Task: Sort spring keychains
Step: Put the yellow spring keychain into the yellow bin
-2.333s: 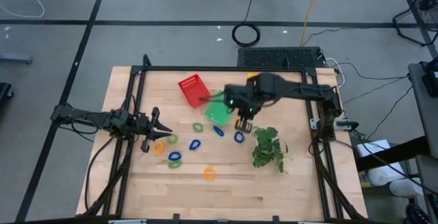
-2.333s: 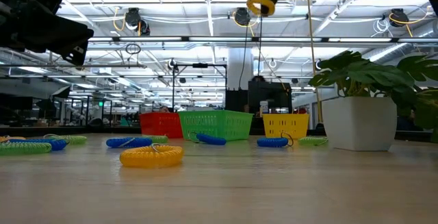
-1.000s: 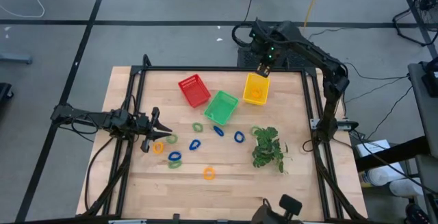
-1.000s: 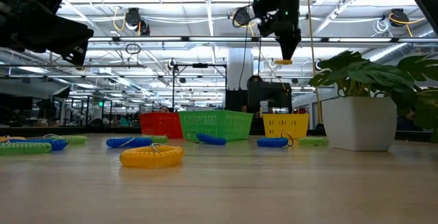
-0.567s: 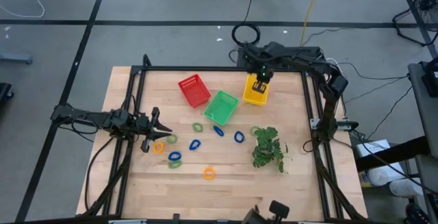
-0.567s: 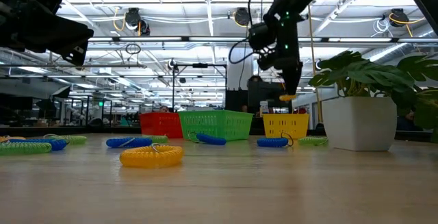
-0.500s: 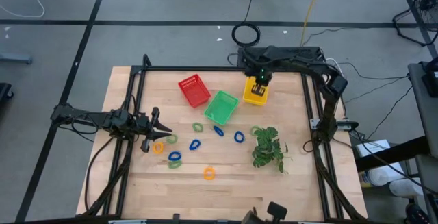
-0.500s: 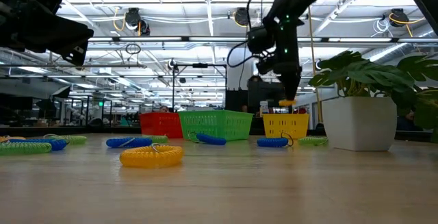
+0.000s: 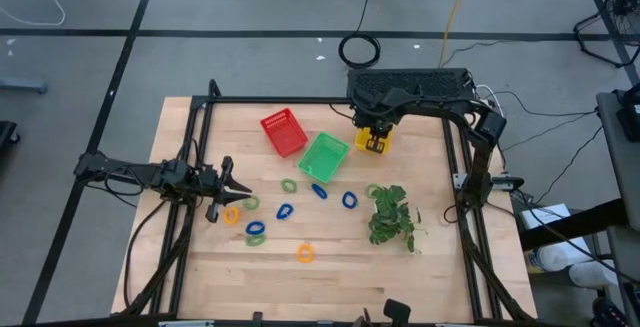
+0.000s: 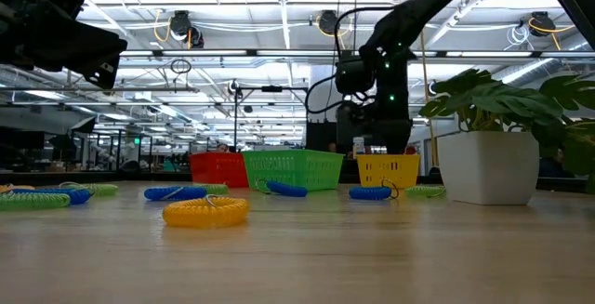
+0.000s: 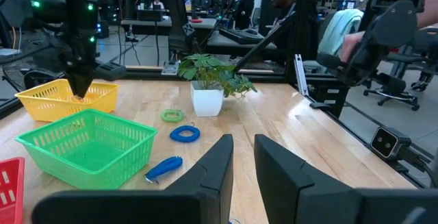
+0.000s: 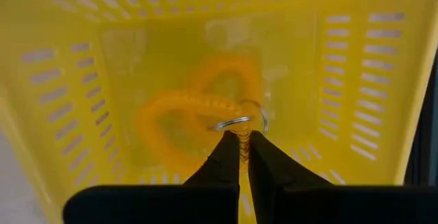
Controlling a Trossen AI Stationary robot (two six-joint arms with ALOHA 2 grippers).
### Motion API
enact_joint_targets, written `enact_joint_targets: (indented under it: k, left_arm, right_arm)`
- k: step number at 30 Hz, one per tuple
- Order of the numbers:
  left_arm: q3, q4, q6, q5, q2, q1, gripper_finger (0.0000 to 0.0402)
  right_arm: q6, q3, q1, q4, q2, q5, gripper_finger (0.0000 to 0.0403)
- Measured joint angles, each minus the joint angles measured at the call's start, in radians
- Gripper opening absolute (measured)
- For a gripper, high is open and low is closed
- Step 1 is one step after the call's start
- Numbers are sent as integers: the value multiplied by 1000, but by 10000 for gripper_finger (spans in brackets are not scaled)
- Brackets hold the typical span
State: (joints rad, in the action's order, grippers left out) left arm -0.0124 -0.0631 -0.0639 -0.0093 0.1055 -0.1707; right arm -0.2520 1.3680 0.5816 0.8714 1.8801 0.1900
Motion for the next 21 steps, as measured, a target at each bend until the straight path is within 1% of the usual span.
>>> enact_joint_targets:
  k: [5,7,9,17,21]
  left_arm:
    - [0,0,0,0,0,0,67]
    - [0,0,0,0,0,0,67]
    - [0,0,0,0,0,0,67]
    - [0,0,0,0,0,0,67]
    - [0,0,0,0,0,0,67]
  right_arm:
    - [-20,-8,1,-30,0,0,3]
    - [-30,-8,-3,-42,0,44,13]
    - [-38,-8,-7,-45,0,76,31]
    - [-48,-8,-7,-38,0,75,135]
    - [-71,-8,-7,-37,-1,72,173]
